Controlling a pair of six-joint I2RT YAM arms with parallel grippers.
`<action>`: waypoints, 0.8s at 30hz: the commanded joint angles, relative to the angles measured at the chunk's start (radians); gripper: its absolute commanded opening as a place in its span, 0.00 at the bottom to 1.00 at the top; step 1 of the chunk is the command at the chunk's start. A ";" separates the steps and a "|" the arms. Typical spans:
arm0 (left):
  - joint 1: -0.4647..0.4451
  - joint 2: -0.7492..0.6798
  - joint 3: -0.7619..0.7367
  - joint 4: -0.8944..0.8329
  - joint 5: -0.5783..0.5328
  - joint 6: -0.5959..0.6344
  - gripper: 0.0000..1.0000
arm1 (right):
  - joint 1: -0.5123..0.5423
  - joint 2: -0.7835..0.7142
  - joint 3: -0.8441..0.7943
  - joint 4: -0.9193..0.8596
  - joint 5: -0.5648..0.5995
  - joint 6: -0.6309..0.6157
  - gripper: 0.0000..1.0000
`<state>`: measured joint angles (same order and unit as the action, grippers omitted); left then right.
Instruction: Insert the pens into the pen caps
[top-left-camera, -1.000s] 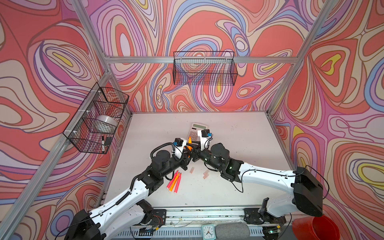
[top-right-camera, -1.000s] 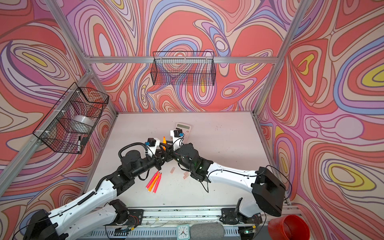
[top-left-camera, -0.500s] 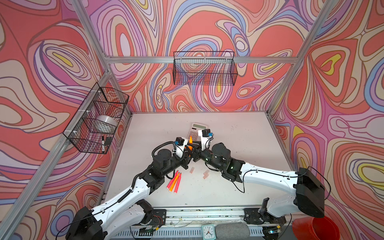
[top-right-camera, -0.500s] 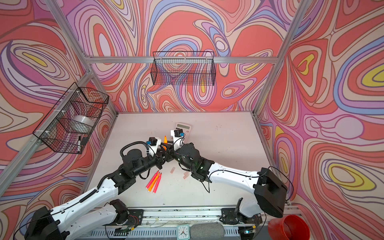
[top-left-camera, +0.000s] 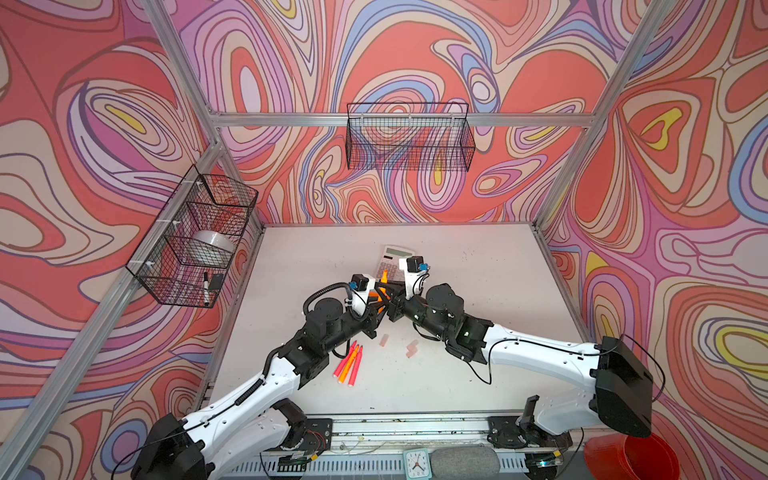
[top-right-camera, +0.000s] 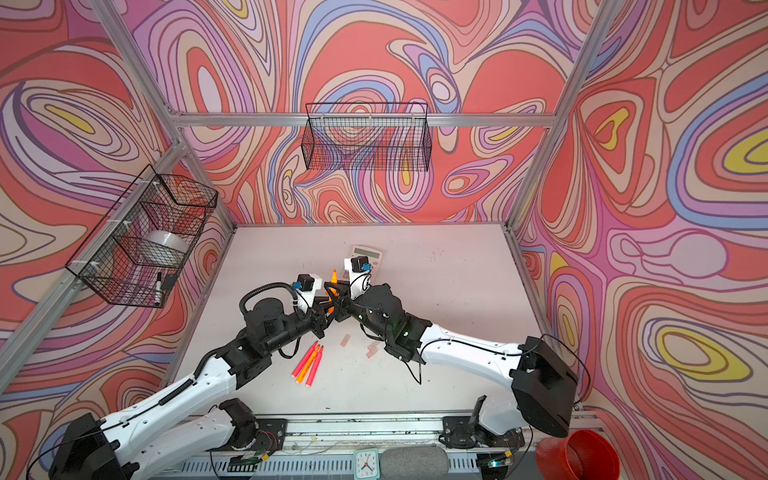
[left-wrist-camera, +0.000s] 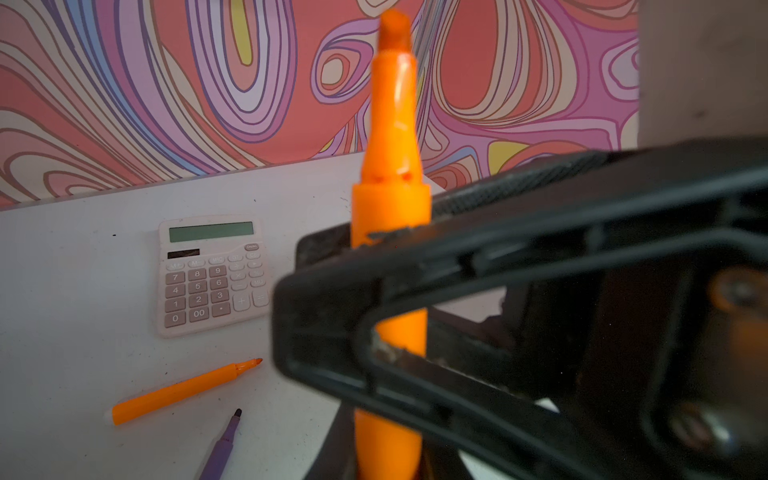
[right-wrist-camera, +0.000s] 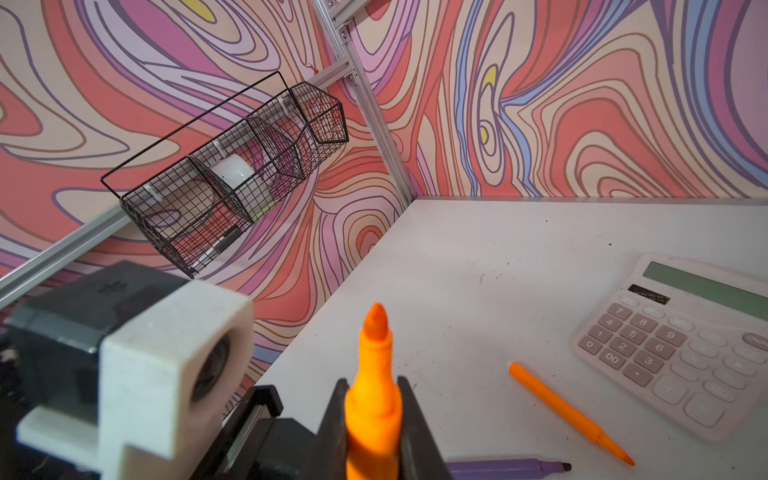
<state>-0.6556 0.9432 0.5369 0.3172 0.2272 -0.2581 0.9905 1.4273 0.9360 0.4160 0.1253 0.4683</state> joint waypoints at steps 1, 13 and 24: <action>-0.006 -0.034 0.000 0.058 -0.033 -0.005 0.27 | 0.007 0.018 -0.002 -0.011 -0.037 0.002 0.00; -0.005 -0.047 -0.002 0.060 -0.027 -0.021 0.18 | 0.012 0.020 -0.025 0.001 -0.014 -0.063 0.00; 0.002 -0.014 0.001 0.048 -0.161 -0.051 0.00 | 0.015 -0.048 -0.008 -0.155 0.100 0.004 0.58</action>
<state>-0.6594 0.9371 0.5312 0.3222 0.1543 -0.2829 0.9985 1.4220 0.9295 0.3847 0.1562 0.4305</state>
